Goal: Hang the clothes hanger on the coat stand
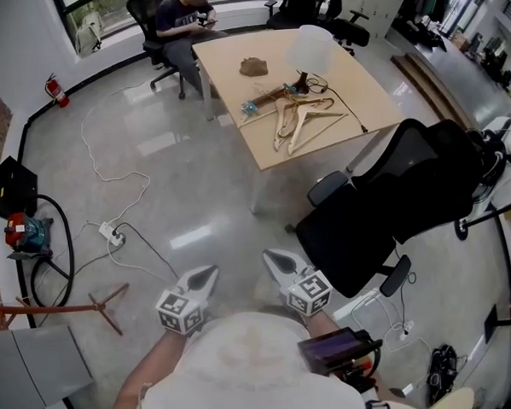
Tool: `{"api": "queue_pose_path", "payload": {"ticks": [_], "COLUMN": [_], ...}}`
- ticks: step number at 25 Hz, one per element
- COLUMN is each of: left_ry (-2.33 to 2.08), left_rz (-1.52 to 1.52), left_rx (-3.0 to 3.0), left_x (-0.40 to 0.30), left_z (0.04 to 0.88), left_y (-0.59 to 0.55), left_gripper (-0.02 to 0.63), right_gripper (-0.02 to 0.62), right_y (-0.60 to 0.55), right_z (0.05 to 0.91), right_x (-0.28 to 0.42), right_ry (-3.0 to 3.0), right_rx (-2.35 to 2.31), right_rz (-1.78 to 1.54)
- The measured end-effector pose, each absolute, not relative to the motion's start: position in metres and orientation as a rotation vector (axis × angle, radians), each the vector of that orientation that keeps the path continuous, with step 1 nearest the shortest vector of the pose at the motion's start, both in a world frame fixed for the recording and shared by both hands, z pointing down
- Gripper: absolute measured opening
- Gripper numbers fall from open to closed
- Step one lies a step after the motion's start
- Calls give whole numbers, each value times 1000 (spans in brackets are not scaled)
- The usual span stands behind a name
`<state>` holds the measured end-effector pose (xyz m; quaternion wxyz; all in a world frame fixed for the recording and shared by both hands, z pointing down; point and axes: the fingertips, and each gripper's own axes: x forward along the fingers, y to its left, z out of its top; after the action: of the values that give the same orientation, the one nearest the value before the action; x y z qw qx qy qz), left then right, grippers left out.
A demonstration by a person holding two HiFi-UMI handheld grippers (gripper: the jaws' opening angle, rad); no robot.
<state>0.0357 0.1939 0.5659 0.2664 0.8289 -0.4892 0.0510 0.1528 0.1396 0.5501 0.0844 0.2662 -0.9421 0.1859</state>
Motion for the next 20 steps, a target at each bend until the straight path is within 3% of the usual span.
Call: {"api": "queue_pose_path", "payload": {"ticks": [11, 20], "left_ry": [-1310, -1283], "left_rz": [211, 298], "left_rx": [2273, 2286], "left_x": [109, 131], "left_z": [556, 555], "left_y": [74, 13], "left_gripper": [2, 2], "right_gripper": [12, 14], "right_y": [28, -18], "right_z": [556, 564], "right_x": [235, 266], "right_ry": [-2840, -2803], "right_rx": [876, 975], "right_rz": [634, 719]}}
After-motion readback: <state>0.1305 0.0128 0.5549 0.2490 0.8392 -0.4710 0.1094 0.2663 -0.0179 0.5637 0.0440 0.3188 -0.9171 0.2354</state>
